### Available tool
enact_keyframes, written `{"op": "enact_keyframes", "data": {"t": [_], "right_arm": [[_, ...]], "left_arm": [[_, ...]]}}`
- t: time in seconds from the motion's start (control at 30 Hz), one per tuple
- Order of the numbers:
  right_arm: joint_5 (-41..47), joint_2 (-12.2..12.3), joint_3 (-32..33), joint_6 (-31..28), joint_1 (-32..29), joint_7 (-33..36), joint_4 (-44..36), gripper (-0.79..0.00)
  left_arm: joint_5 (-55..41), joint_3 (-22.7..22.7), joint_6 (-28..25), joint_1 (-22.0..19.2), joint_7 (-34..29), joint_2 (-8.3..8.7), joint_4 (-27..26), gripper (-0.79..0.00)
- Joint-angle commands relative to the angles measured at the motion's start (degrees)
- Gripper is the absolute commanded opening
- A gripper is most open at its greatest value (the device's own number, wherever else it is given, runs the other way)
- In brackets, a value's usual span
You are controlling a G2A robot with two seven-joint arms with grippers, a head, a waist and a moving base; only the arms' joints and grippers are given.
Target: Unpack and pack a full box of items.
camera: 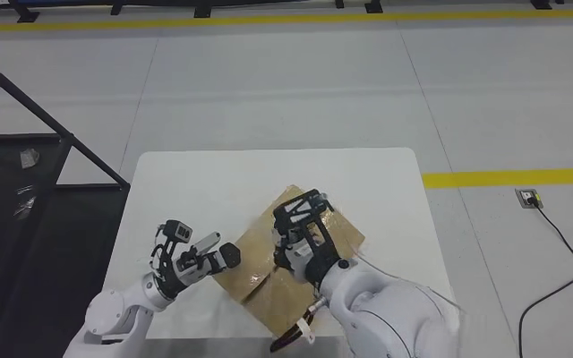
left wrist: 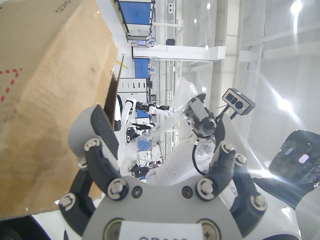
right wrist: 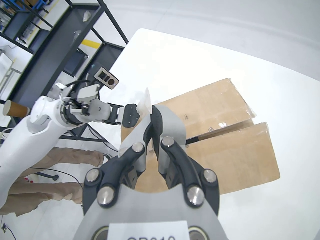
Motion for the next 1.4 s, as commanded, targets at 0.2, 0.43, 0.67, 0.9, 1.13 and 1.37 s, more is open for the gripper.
{"op": "enact_keyframes", "data": {"t": [0.2, 0.43, 0.67, 0.9, 1.13, 1.37], "right_arm": [[2.9, 0.7, -1.1, 0.3, -4.2, -6.9, -4.1, -0.785], [4.8, 1.1, -2.0, 0.7, -6.1, -12.4, -6.1, -0.785], [5.8, 1.7, -2.6, 1.0, -7.7, -16.6, -6.0, -0.785], [5.8, 1.9, -3.9, 3.0, -7.0, -22.2, -2.5, -0.785], [7.1, 2.1, -4.4, 4.3, -6.1, -26.0, -2.2, -0.785], [8.8, 2.0, -4.0, 9.9, -6.2, -31.7, -4.5, -0.785]], "left_arm": [[0.6, 0.9, -0.7, -0.9, 0.7, -0.11, 1.2, 0.000], [0.8, 0.4, -1.9, -0.3, 1.5, -0.05, 1.6, 0.000], [0.7, -3.1, -5.4, 0.8, 5.2, 0.19, 2.1, 0.000], [-2.1, -8.9, -6.8, 5.0, 3.2, 0.87, 0.7, 0.000], [-2.5, -10.1, -7.8, 9.4, -3.2, 1.29, -2.6, 0.000], [-9.3, -11.8, -12.4, 12.4, -0.8, 0.84, -6.8, 0.000]]}}
